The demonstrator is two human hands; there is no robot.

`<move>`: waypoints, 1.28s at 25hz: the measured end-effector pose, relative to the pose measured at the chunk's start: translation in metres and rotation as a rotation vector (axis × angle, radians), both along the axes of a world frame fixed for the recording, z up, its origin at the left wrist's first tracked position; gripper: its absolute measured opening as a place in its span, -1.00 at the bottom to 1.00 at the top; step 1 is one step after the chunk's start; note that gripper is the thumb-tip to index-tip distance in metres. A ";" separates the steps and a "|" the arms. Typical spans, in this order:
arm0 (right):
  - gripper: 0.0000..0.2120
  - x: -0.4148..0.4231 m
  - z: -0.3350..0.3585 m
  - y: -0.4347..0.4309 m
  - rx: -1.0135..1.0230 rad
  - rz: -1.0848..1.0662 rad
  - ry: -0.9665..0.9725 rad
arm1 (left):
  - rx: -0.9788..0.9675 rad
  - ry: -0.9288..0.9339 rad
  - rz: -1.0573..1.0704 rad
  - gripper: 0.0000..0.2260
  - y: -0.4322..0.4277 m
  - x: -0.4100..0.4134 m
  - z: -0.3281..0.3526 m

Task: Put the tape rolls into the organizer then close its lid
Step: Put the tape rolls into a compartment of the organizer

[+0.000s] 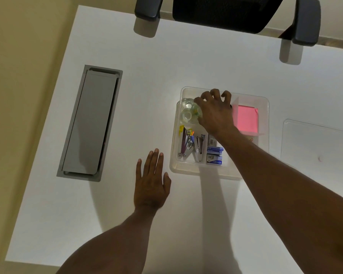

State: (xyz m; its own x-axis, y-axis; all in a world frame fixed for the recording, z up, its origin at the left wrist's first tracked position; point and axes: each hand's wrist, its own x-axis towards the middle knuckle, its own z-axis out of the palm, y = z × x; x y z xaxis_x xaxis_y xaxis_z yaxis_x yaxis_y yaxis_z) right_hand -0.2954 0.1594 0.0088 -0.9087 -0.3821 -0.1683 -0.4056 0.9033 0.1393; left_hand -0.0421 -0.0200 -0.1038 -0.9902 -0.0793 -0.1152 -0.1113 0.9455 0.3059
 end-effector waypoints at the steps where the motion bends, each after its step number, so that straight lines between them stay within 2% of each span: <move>1: -0.51 0.000 0.000 0.000 0.005 0.012 -0.011 | 0.003 0.000 -0.001 -0.40 0.000 0.000 0.000; 4: -0.48 -0.003 0.000 0.000 0.029 0.045 -0.035 | 0.011 0.000 0.000 -0.40 0.000 0.000 0.002; 9: -0.30 -0.012 -0.003 -0.007 0.058 0.074 -0.071 | 0.021 -0.013 0.005 -0.40 0.001 -0.001 0.003; 11: -0.28 -0.014 -0.007 -0.010 0.069 0.098 -0.078 | 0.026 -0.011 0.007 -0.40 0.001 -0.001 0.003; 19: -0.49 -0.022 -0.014 -0.013 0.107 0.172 -0.049 | 0.000 -0.020 0.009 -0.40 0.001 0.000 0.001; 25: -0.42 -0.022 -0.016 -0.007 0.087 0.215 -0.079 | 0.020 -0.015 0.014 -0.41 0.001 0.000 0.002; 32: -0.59 -0.024 -0.013 -0.008 0.097 0.195 -0.055 | 0.002 -0.020 0.009 -0.40 0.001 0.000 -0.001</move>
State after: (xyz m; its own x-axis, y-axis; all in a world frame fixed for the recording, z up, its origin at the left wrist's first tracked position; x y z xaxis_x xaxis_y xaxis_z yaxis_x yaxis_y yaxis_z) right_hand -0.3194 0.1514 -0.0043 -0.8074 -0.5296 -0.2600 -0.5811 0.7902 0.1948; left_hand -0.0421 -0.0189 -0.1046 -0.9868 -0.0883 -0.1355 -0.1264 0.9437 0.3056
